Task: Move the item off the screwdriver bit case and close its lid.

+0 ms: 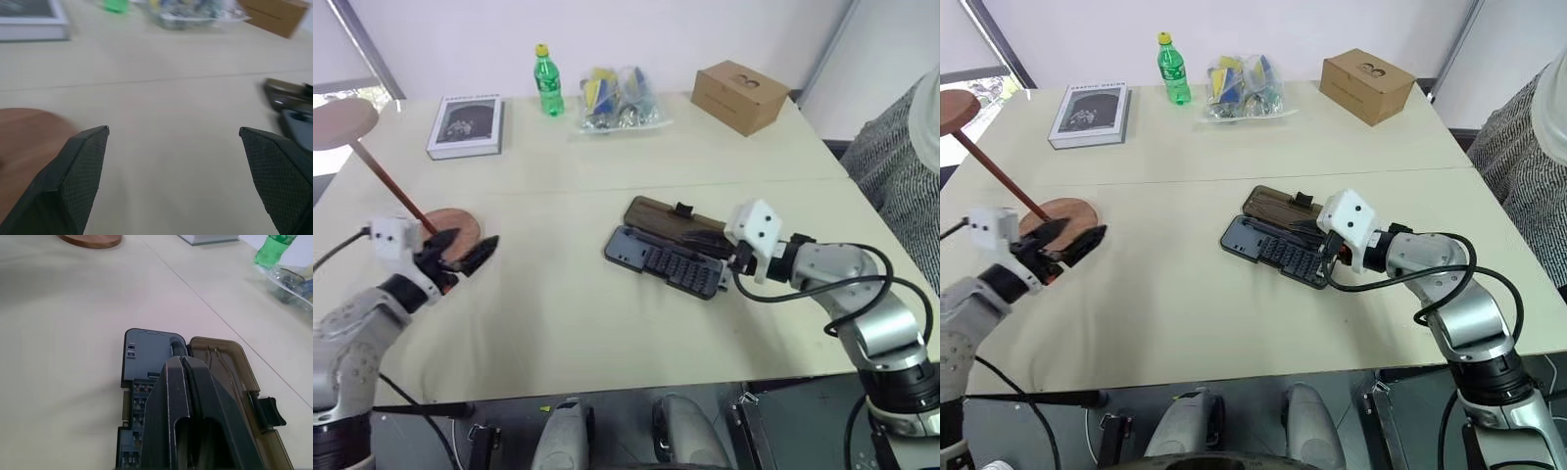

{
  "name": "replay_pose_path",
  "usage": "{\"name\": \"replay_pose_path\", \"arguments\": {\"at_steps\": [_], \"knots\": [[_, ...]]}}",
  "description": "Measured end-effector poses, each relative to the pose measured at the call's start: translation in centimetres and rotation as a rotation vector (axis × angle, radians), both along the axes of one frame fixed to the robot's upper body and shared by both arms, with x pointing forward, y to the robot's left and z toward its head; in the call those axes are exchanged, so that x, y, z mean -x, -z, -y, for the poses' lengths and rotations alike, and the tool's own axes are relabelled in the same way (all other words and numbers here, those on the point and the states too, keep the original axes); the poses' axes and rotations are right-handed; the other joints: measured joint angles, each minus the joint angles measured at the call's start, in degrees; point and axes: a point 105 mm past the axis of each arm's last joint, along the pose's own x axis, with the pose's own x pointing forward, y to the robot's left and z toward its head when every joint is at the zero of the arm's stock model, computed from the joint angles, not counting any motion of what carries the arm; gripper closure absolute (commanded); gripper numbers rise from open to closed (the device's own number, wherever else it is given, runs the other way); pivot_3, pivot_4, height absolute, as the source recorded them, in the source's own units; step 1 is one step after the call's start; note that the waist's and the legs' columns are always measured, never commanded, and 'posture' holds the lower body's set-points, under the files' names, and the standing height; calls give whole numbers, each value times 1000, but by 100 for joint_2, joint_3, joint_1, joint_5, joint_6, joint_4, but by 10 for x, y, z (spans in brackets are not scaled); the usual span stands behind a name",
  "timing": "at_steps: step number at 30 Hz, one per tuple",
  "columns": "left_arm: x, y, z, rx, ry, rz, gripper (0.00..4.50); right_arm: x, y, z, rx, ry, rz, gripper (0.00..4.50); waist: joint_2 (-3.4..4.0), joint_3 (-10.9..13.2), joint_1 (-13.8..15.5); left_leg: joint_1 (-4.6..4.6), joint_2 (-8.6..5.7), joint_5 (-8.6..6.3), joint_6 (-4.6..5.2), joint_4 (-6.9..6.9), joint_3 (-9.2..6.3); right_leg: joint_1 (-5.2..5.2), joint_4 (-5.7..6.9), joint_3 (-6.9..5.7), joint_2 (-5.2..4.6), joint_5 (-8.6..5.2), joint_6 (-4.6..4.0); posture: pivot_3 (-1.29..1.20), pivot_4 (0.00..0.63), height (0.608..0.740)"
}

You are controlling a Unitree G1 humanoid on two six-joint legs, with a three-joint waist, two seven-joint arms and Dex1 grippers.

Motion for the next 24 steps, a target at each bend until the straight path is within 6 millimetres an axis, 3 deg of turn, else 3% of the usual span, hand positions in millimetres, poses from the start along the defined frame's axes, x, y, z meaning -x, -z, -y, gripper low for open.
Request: {"name": "replay_pose_path", "arguments": {"at_steps": [7,13,24], "knots": [[-24,-19,68,-107,365,53,61,-6,-4,0,-9,22,23,4500,0,0,-22,0,0,0,0,2,7,2,-5,11,25,2,4,0,150,740],[-39,-3,83,-210,492,35,61,-11,-4,5,0,76,42,4500,1,1,-23,1,18,0,2,-1,-3,-6,4,12,54,3,5,0,150,740],[-48,3,105,-274,596,75,61,-18,-5,19,17,175,86,4500,1,1,-15,-2,17,0,2,1,0,-6,2,13,52,3,6,0,150,740]]}}
